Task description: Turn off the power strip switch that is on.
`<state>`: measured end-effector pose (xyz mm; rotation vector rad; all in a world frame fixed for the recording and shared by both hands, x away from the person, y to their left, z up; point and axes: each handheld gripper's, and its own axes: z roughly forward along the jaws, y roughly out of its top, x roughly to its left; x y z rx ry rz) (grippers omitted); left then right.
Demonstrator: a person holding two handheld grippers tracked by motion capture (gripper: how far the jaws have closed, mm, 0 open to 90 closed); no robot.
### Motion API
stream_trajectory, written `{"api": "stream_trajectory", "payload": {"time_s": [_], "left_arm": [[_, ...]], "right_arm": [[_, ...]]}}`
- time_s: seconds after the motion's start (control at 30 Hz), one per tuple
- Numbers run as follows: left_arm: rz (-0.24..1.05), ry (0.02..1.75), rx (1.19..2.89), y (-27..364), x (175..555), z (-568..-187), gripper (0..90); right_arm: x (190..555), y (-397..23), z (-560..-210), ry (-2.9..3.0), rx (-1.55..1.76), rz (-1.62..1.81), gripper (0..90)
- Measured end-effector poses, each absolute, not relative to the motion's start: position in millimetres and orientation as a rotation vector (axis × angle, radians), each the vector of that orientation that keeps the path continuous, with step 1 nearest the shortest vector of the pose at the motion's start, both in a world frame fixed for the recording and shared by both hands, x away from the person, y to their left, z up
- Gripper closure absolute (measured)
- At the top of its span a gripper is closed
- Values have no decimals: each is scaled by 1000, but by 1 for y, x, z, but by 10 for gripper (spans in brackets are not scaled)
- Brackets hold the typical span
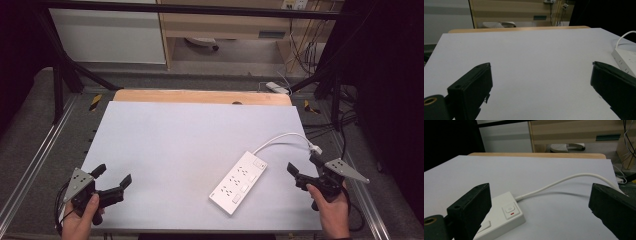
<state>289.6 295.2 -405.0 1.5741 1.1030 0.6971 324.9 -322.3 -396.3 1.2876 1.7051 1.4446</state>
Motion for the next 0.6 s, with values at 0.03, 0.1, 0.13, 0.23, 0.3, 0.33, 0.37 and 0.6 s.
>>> {"api": "stream_trajectory", "payload": {"time_s": [0.03,0.1,0.13,0.23,0.3,0.33,0.37,0.6], "left_arm": [[696,1103,1579,295,290,-405,39],[697,1103,1581,295,290,-405,39],[697,1104,1580,295,290,-405,40],[699,1103,1582,295,289,-405,40],[698,1104,1581,295,289,-405,40],[698,1104,1581,295,290,-405,40],[697,1104,1582,295,290,-406,40],[714,1116,1563,297,289,-405,42]], "right_arm": [[325,-322,-396,1705,1288,1445,54],[324,-322,-390,1697,1278,1447,58],[323,-322,-389,1699,1278,1447,60],[323,-320,-385,1716,1266,1442,62],[323,-319,-384,1719,1262,1441,62],[323,-318,-383,1720,1258,1444,62],[322,-317,-381,1721,1254,1449,66],[321,-314,-375,1743,1237,1461,58]]}}
